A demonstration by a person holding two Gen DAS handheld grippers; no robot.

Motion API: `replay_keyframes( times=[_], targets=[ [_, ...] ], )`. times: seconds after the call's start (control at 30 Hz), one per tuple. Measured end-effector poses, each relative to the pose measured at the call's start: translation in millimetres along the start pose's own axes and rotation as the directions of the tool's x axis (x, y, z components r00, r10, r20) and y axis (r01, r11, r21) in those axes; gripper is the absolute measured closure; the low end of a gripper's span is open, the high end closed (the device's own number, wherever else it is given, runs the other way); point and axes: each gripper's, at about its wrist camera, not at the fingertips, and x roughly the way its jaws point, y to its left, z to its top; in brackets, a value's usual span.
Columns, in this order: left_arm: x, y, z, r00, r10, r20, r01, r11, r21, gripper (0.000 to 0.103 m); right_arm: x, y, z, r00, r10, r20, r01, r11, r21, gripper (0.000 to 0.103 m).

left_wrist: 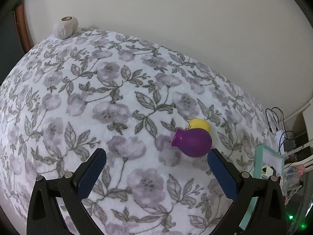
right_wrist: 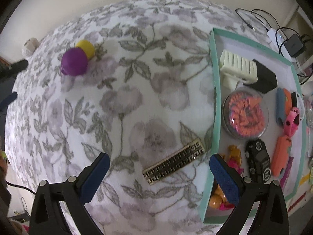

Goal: Organize rigid objects
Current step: 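Grasp the gold patterned bar with the right gripper while the left approaches the purple toy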

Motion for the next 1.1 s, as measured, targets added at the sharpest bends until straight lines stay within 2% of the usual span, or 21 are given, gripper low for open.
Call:
replay_keyframes(
  times=[0.27, 0.73, 0.9, 1.1],
  targets=[
    [-2.4, 6.3, 0.9, 1.000, -0.018, 0.004, 0.018, 1.000, -0.025, 0.000, 4.8, 2.8, -15.9, 0.998, 0.024, -0.053, -0.024, 1.000, -0.002, 0.000],
    [3.5, 19.3, 1.0, 0.999, -0.034, -0.005, 0.034, 0.997, -0.074, 0.000, 18.4, 20.2, -28.3, 0.993, 0.099, -0.058, -0.099, 0.995, 0.013, 0.001],
    [6.7, 22.0, 0.8, 0.999, -0.036, -0.010, 0.035, 0.996, -0.084, 0.000, 15.7, 6.3, -27.2, 0.995, 0.097, -0.021, -0.095, 0.994, 0.061, 0.009],
    [10.7, 22.2, 0.7, 0.999, -0.036, -0.016, 0.034, 0.996, -0.081, 0.000, 14.8, -10.0, -25.6, 0.998, 0.059, 0.017, -0.061, 0.993, 0.104, 0.028]
  ],
)
